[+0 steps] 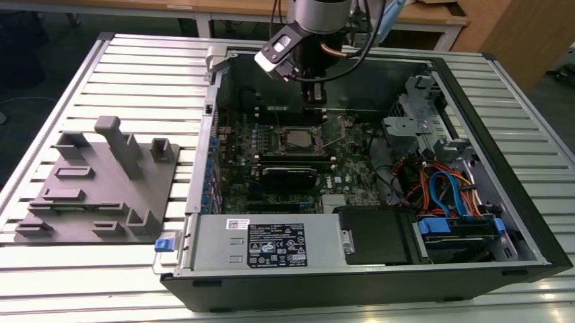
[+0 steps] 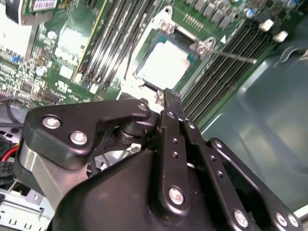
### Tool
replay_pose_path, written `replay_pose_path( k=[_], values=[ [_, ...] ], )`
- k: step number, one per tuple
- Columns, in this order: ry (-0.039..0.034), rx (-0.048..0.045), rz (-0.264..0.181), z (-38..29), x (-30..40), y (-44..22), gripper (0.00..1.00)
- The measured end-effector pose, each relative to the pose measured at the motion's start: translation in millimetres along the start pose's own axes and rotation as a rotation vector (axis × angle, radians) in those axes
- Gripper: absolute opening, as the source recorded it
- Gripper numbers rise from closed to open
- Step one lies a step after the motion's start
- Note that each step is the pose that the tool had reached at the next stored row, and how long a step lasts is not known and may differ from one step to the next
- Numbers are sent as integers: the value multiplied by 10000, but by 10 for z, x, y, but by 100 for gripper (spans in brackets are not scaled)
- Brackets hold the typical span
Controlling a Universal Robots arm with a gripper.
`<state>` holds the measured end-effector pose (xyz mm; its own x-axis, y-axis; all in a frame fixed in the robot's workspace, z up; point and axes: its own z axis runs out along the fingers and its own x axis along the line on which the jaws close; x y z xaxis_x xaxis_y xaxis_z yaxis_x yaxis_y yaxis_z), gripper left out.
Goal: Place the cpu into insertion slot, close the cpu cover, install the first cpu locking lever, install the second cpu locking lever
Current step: 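Close the cpu cover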
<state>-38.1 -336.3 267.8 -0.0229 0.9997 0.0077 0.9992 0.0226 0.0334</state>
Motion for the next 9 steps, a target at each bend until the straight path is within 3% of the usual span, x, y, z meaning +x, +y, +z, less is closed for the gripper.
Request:
replay_pose_path(
  k=[5,9],
  values=[
    [-1,0,26,4,-3,106,10],
    [-2,3,43,4,-3,130,10]
  ],
)
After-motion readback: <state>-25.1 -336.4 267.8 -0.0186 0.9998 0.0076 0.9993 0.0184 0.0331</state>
